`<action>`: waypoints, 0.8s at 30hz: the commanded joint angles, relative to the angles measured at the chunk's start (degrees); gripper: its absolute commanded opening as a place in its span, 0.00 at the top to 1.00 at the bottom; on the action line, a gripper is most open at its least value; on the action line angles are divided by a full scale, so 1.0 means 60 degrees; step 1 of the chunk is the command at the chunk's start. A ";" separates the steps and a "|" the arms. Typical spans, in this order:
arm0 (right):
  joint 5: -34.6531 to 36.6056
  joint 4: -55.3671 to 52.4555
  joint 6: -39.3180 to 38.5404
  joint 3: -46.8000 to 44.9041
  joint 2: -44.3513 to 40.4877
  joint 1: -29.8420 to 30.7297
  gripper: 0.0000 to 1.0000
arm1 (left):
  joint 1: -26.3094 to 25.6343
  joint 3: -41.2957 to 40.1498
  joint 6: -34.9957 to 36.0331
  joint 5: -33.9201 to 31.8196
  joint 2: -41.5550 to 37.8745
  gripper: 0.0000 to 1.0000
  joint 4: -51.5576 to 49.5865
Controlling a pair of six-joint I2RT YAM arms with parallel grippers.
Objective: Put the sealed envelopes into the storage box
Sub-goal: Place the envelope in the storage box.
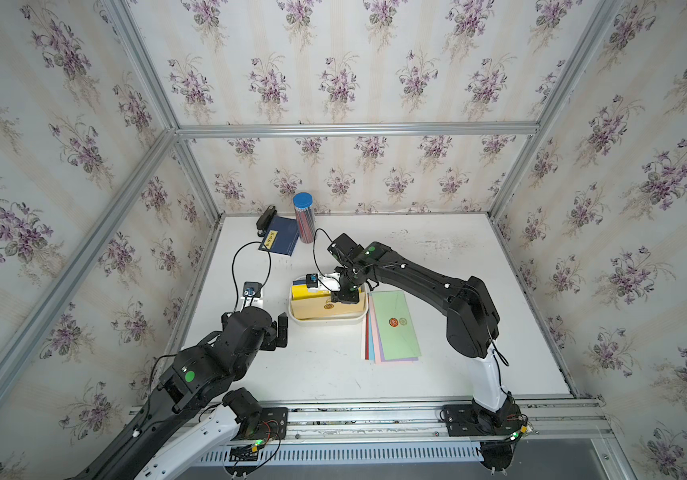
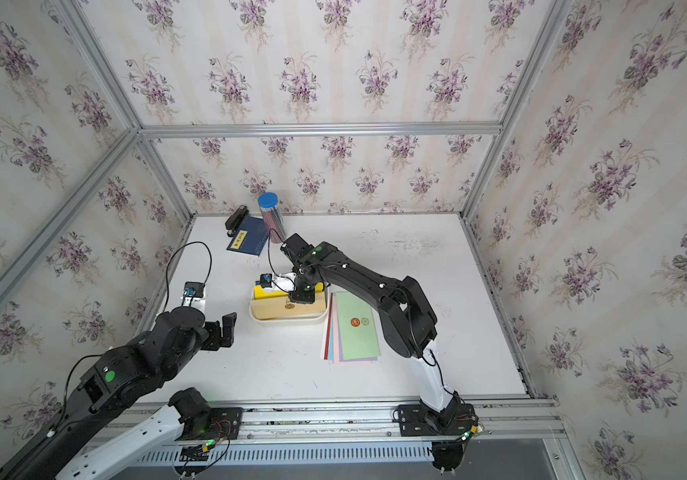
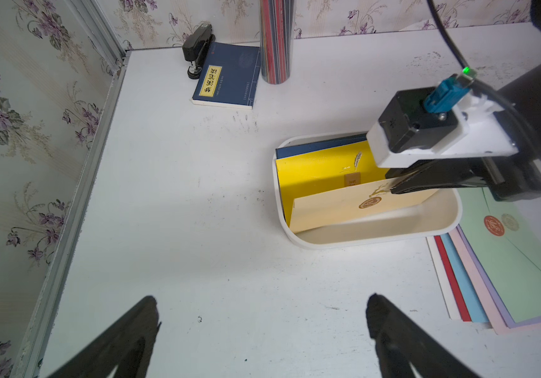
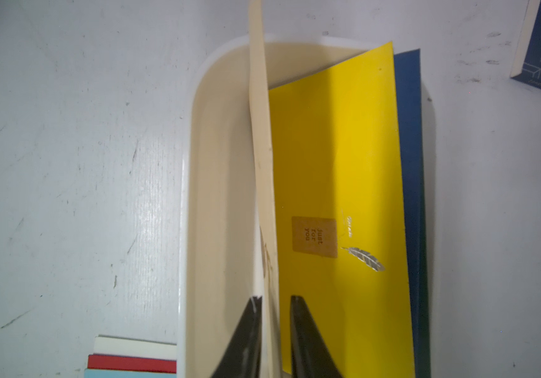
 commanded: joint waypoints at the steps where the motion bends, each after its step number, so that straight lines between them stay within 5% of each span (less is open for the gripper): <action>1: 0.0288 0.0599 0.0384 -0.0024 -0.0077 -0.0010 0.68 | -0.0008 -0.0017 -0.0073 -0.0033 -0.0005 0.00 0.0061; 6: 0.1138 0.1254 0.1040 -0.0022 -0.0094 -0.0028 0.58 | -0.0037 -0.0023 -0.0048 -0.0017 0.0054 0.00 0.0054; 14: 0.1614 0.2715 0.2240 -0.0916 -0.1405 -0.0230 0.55 | -0.0037 -0.0064 -0.0032 0.0008 0.0058 0.00 0.0128; 20: 0.0578 0.6403 0.5942 -0.5165 -0.4844 -0.1272 0.54 | -0.0045 -0.0022 0.0200 0.0679 0.0335 0.01 0.0359; 24: 0.0937 0.8345 0.8727 -0.8724 -0.7380 -0.2228 0.50 | -0.0023 0.0163 0.0567 0.1902 0.0749 0.05 0.0607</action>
